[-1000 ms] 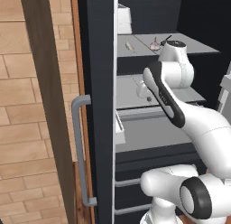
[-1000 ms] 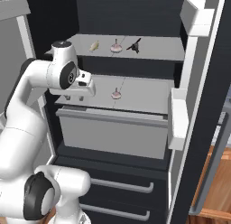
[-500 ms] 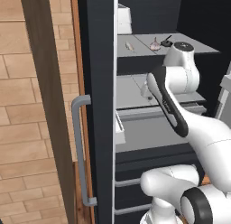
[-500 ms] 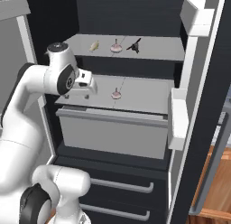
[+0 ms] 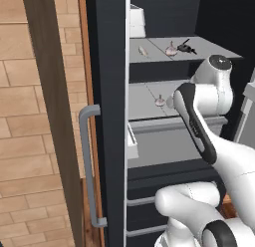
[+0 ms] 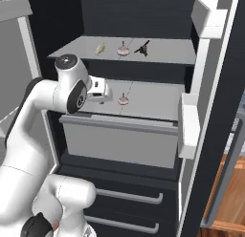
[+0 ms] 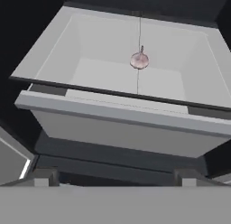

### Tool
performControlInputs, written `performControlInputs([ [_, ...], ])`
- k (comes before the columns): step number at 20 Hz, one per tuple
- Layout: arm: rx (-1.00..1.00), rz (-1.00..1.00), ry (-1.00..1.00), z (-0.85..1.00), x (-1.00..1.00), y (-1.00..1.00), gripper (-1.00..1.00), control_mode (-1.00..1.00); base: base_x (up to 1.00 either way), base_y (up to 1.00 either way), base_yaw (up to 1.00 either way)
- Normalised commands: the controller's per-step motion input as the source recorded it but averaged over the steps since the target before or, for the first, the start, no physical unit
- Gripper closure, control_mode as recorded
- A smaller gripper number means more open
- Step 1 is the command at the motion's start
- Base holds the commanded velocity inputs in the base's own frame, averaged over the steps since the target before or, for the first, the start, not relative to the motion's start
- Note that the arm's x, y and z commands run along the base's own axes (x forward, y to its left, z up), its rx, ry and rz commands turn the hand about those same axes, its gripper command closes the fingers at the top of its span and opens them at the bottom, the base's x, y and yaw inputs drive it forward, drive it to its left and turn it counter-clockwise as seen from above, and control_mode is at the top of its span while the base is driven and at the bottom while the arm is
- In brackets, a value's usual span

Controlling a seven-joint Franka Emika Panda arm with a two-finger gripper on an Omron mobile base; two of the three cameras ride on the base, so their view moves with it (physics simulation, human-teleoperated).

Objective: Place one garlic and one fish in each tupperware on the nearby counter, to pack two identical lunches.

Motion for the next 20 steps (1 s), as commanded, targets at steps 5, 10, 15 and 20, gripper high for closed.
performControlInputs([
  [5, 0.15, -0.12, 0.0, 0.0, 0.95, -0.18, -1.0, -1.0, 0.0, 0.0, 0.0],
  [10, 0.12, -0.11, 0.0, -0.01, 0.76, -0.03, -1.0, -1.0, 0.0, 0.0, 0.0],
  [15, 0.01, 0.0, 0.03, -0.26, 0.01, 0.0, -1.0, -1.0, 0.0, 0.0, 0.0],
  [20, 0.0, 0.0, 0.01, -0.58, 0.18, 0.0, -1.0, -1.0, 0.0, 0.0, 0.0],
])
